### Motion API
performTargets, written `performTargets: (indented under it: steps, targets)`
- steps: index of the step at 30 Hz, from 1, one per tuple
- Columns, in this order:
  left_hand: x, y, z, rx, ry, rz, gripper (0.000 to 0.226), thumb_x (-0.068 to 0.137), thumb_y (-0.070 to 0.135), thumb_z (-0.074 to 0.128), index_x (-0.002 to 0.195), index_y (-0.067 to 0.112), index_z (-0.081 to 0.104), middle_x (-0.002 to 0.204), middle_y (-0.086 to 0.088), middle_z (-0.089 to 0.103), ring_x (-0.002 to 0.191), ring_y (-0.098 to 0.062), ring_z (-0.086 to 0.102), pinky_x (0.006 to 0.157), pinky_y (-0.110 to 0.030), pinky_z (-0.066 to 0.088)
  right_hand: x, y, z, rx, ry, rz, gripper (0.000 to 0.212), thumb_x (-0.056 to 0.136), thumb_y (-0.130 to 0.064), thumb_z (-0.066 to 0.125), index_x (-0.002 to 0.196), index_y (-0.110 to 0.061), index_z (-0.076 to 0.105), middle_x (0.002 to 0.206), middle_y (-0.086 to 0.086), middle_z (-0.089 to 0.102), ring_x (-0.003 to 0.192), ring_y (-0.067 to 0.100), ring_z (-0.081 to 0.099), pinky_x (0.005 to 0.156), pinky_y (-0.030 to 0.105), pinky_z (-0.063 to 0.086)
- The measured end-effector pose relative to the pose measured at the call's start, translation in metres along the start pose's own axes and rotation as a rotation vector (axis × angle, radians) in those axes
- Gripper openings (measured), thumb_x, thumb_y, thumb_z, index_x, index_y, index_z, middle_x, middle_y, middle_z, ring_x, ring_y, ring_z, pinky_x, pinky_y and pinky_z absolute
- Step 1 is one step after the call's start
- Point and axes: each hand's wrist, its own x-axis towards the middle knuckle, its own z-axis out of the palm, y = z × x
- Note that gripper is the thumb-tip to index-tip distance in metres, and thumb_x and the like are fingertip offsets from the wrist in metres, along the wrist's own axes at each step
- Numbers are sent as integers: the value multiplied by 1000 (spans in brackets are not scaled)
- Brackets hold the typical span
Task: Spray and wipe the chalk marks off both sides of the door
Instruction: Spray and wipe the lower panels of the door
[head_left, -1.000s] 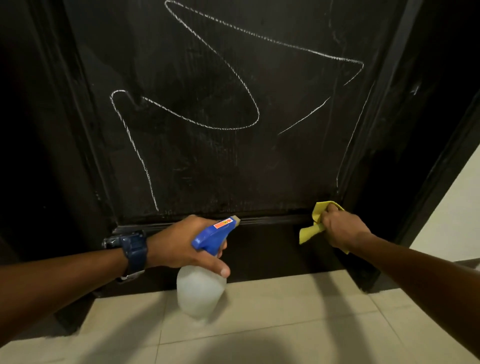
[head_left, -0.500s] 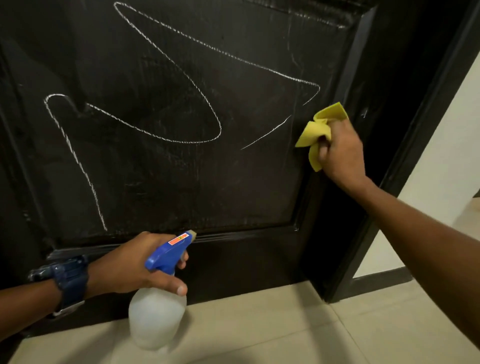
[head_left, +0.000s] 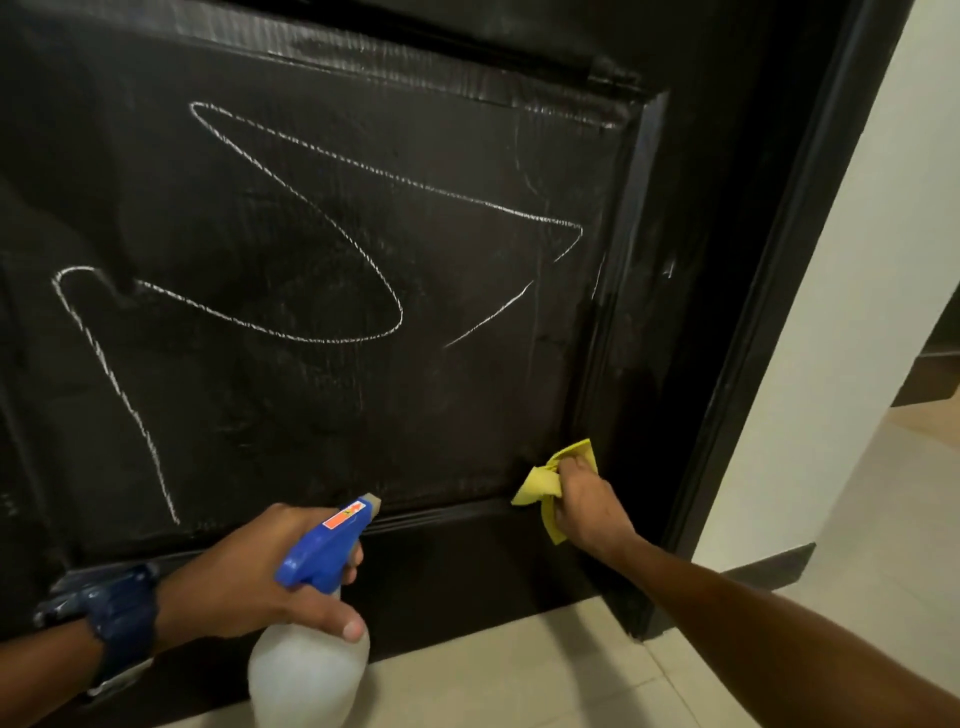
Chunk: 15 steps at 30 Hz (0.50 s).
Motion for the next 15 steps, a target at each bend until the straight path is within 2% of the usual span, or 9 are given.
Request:
performTargets:
  steps: [2,5,7,9,12,15]
  targets:
    - [6,14,-1,-11,-22,17,45,58,52,94,88,30,70,96,-2,72,87,-19,71,79,-36,59,9,-7,-20,118,111,28,27,84,-3,59,111,-6,54,113,12,59,100,35,63,84,43,50]
    - [15,26,-2,-13,-15,56,44,58,55,92,89,33,69,96,-3,72,85,-18,70,77,-34,59,41,-22,-72,245,387,0,37,75,8,58,111,2,55,109,19,58,101,38,57,88,43,44]
    - [20,29,-1,-7,30,84,44,59,52,92,90,29,70,96,1,73,86,-17,71,76,-31,59,71,-38,-111,287,580,-33,34,75,6,56,108,5,54,110,24,55,102,41,53,86,41,39]
    - [24,31,0,16,54,98,47,59,53,89,93,27,69,96,5,73,88,-14,71,77,-31,59,91,-54,-135,355,673,23,28,78,3,55,105,2,51,112,21,53,102,38,50,84,43,39]
    - [27,31,-1,37,43,92,41,59,56,88,85,32,67,90,2,71,83,-17,71,75,-36,61,81,-61,-109,403,662,67,33,78,1,57,110,-2,48,113,16,49,100,36,52,82,49,45]
    - [29,32,-5,27,67,95,43,59,63,86,84,35,66,89,-1,71,84,-20,71,77,-40,61,40,-50,-52,363,448,50,34,82,-4,63,111,-8,45,109,9,46,98,39,56,83,52,49]
